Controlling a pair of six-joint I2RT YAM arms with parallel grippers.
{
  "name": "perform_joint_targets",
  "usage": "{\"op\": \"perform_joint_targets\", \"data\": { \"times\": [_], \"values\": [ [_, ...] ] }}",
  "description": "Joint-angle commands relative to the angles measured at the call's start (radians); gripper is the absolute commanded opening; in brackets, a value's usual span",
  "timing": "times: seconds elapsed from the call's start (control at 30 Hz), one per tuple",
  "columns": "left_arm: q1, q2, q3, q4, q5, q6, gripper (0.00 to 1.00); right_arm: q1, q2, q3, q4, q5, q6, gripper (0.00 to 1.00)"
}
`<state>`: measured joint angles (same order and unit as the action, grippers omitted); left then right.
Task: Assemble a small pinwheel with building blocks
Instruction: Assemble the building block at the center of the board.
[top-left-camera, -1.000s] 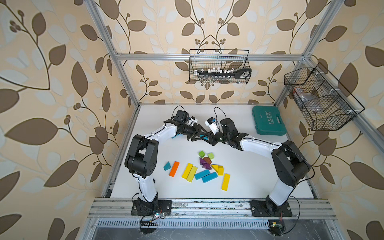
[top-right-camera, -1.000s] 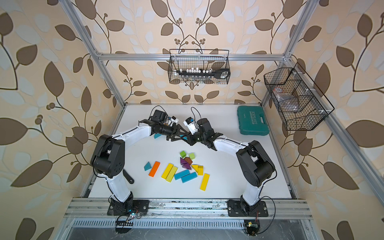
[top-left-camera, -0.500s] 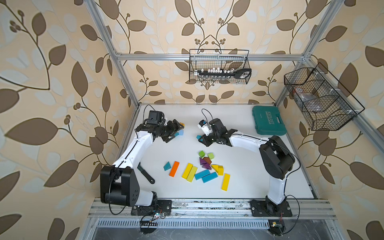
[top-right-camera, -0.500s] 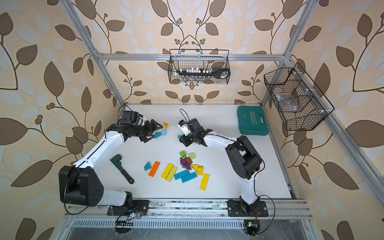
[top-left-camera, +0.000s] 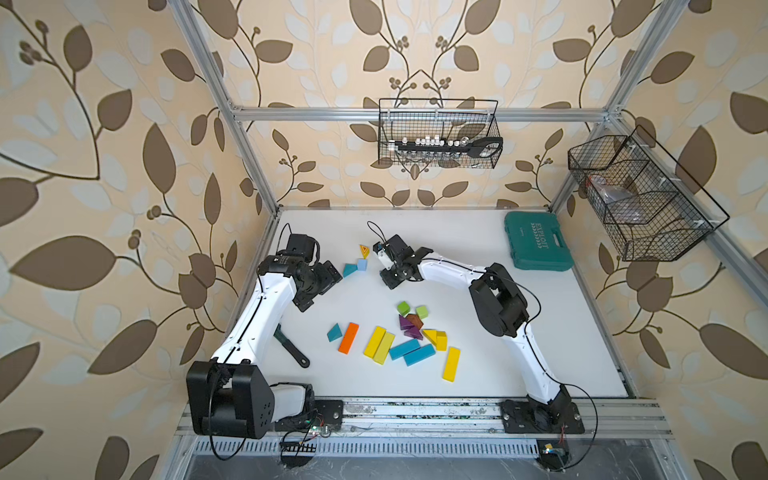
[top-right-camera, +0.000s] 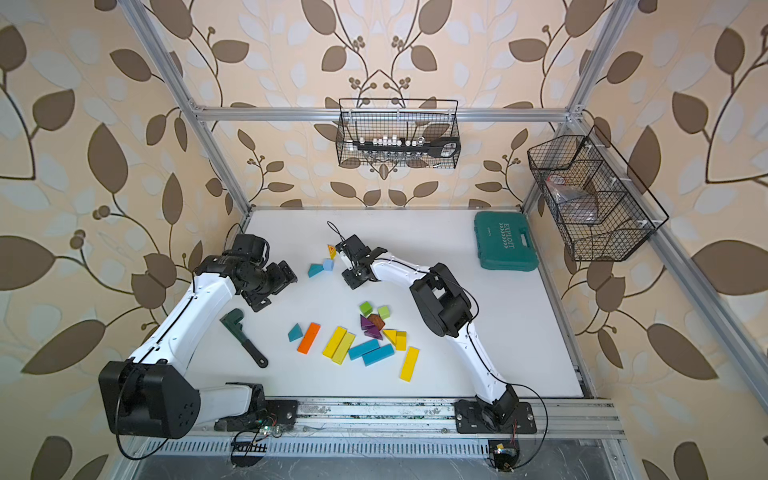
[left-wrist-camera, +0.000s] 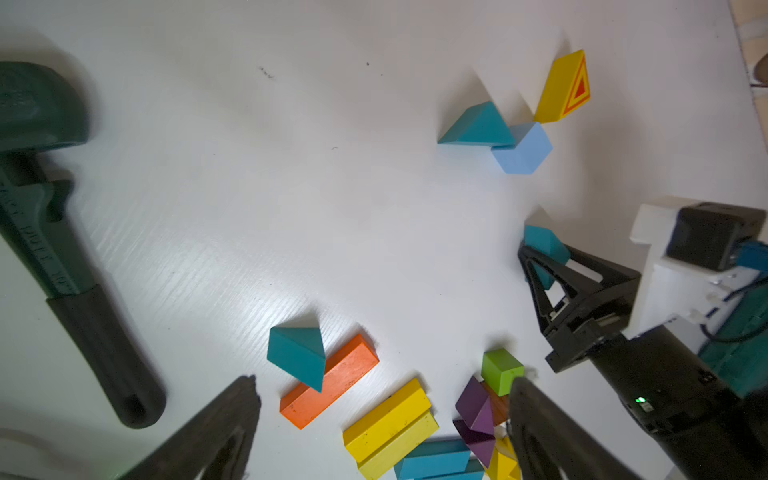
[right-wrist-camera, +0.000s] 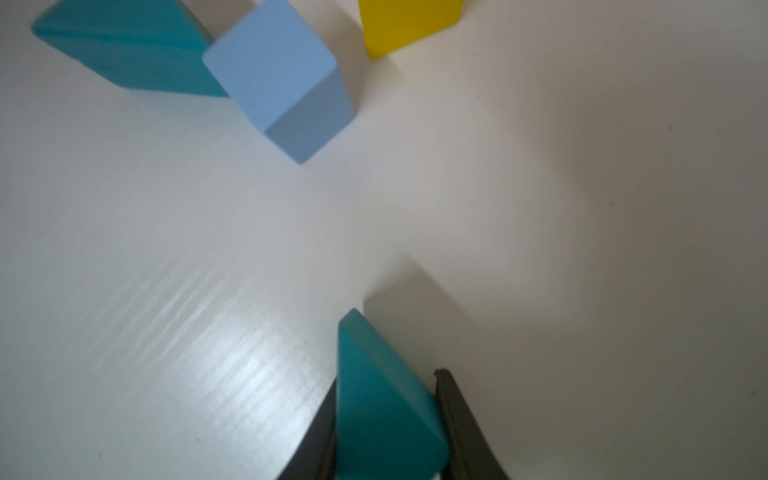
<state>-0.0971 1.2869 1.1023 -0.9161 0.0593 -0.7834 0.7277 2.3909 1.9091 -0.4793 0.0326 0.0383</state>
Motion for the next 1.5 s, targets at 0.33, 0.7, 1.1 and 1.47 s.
{"op": "perform_joint_targets", "data": {
  "times": [0.33,0.7,1.1,1.47],
  "values": [
    [0.011,0.005,-0.019,-0.029,-0.021,0.048,0.96,0.038,0.186,0.251,-0.14,0.086,0.05,0.16],
    [0.011,0.027,-0.03,-0.019,-0.008,0.064,0.98,0.056,0.234,0.32,-0.164,0.162,0.051,0.26],
    [0.013,0.036,-0.038,-0.018,-0.006,0.066,0.99,0.055,0.24,0.324,-0.156,0.127,0.056,0.36],
    [0.014,0.026,-0.05,-0.029,-0.006,0.066,0.99,0.056,0.225,0.345,-0.152,0.114,0.068,0.56]
  ]
}}
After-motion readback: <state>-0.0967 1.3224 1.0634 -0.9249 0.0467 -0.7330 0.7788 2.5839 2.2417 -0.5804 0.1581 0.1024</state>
